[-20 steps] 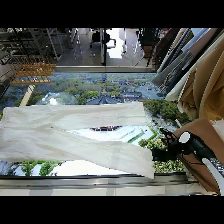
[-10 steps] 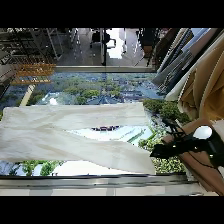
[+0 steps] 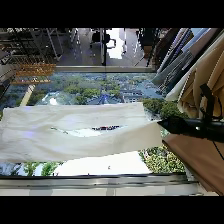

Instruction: Fold the clothes and pants, and hang the long-sleeved shirts on hangers.

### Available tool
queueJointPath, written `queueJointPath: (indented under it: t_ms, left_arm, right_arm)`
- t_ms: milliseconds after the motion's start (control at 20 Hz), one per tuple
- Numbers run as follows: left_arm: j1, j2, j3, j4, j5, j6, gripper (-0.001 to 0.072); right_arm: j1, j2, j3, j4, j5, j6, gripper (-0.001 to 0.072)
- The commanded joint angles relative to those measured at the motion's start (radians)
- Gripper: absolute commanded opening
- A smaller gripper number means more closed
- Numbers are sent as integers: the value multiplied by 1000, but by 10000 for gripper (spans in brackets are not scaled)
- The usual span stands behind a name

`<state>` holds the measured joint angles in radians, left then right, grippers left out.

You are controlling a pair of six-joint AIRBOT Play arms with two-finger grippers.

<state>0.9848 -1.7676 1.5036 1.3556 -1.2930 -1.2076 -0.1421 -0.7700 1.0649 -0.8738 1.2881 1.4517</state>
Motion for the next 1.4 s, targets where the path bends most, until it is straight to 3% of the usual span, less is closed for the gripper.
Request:
queueJointPath:
  t_ms: [0, 50, 150, 200, 250, 350, 650, 900, 1300, 1350]
  left_arm:
    - [0, 0, 1, 6, 2, 19, 11]
    - [0, 0, 1, 6, 2, 19, 10]
    - [0, 0, 1, 6, 1, 19, 11]
    - [1, 0, 1, 6, 2, 19, 11]
    - [1, 0, 1, 6, 2, 19, 11]
    - [1, 0, 1, 6, 2, 19, 11]
    - [1, 0, 1, 6, 1, 19, 12]
    - [1, 0, 1, 6, 1, 18, 11]
    - [1, -2, 0, 6, 1, 18, 12]
    - [1, -2, 0, 6, 1, 18, 12]
  right_arm:
    - [0, -175, -38, -205, -222, 134, 14]
    - [1, -273, -53, -185, -262, 134, 60]
    - [2, -450, -49, -146, -245, 72, 472]
    - [2, -521, -49, -151, -213, 27, 498]
    - [2, -576, -49, -170, -180, 18, 493]
    - [2, -630, -58, -220, -156, -6, 403]
    - [2, -658, -74, -252, -301, -43, 363]
    - [2, -705, -74, -140, -399, -222, 355]
    - [2, -753, -74, 0, -423, -349, 349]
    - [5, -758, -74, 38, -423, -382, 302]
